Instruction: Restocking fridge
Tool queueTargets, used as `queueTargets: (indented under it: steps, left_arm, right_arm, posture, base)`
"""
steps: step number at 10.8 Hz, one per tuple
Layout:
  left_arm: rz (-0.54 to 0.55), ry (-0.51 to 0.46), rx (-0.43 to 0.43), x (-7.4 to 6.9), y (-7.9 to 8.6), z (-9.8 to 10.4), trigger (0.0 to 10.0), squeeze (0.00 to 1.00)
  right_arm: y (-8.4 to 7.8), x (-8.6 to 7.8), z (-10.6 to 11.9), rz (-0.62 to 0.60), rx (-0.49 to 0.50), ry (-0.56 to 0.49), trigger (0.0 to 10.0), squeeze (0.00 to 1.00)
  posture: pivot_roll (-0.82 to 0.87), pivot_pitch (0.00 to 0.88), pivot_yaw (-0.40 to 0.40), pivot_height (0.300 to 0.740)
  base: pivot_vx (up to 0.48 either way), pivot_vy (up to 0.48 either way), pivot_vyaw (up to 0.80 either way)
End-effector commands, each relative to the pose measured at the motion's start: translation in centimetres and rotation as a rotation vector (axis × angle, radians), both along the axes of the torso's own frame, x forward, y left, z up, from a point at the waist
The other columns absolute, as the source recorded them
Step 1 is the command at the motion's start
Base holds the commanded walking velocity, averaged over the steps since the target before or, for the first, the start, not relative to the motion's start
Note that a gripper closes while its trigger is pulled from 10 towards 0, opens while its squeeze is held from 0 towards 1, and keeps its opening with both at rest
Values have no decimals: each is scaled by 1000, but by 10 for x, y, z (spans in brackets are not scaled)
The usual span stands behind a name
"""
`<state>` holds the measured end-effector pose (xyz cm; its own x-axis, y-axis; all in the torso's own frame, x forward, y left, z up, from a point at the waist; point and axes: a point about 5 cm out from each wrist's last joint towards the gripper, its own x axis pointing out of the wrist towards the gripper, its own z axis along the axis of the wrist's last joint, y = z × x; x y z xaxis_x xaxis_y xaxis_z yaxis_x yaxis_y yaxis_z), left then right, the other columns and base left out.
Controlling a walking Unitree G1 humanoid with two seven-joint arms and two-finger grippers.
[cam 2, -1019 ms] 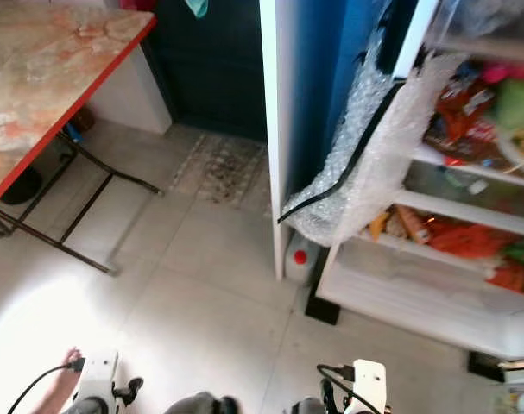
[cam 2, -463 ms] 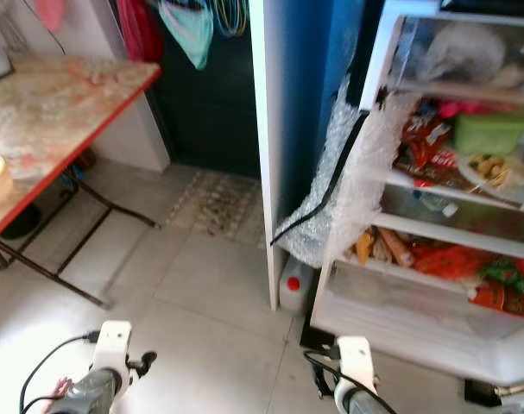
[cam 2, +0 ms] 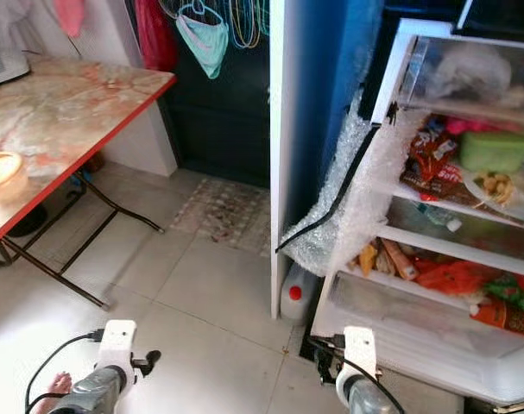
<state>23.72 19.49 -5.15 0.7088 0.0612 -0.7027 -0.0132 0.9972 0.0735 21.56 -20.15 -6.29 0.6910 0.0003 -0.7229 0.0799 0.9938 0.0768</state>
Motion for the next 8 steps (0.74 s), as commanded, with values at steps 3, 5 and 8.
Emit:
queueTargets:
  steps: [3, 5, 8]
  left_arm:
    - [-49, 62, 64, -15, 10, -8, 10000, 0]
    - [-25, 84, 74, -25, 18, -13, 10000, 0]
    - [6, 120, 80, -43, 23, -21, 10000, 0]
  right_arm:
    - [-3, 5, 2, -33, -11, 19, 10000, 0]
    - [-3, 6, 2, -93, -2, 28, 10000, 0]
    - [0, 4, -1, -93, 2, 94, 10000, 0]
  posture:
    - [95, 0, 41, 740]
    - [111, 0, 42, 740]
    - [116, 0, 58, 740]
  base:
    - [0, 0, 0]
    - [0, 0, 0]
    - [0, 0, 0]
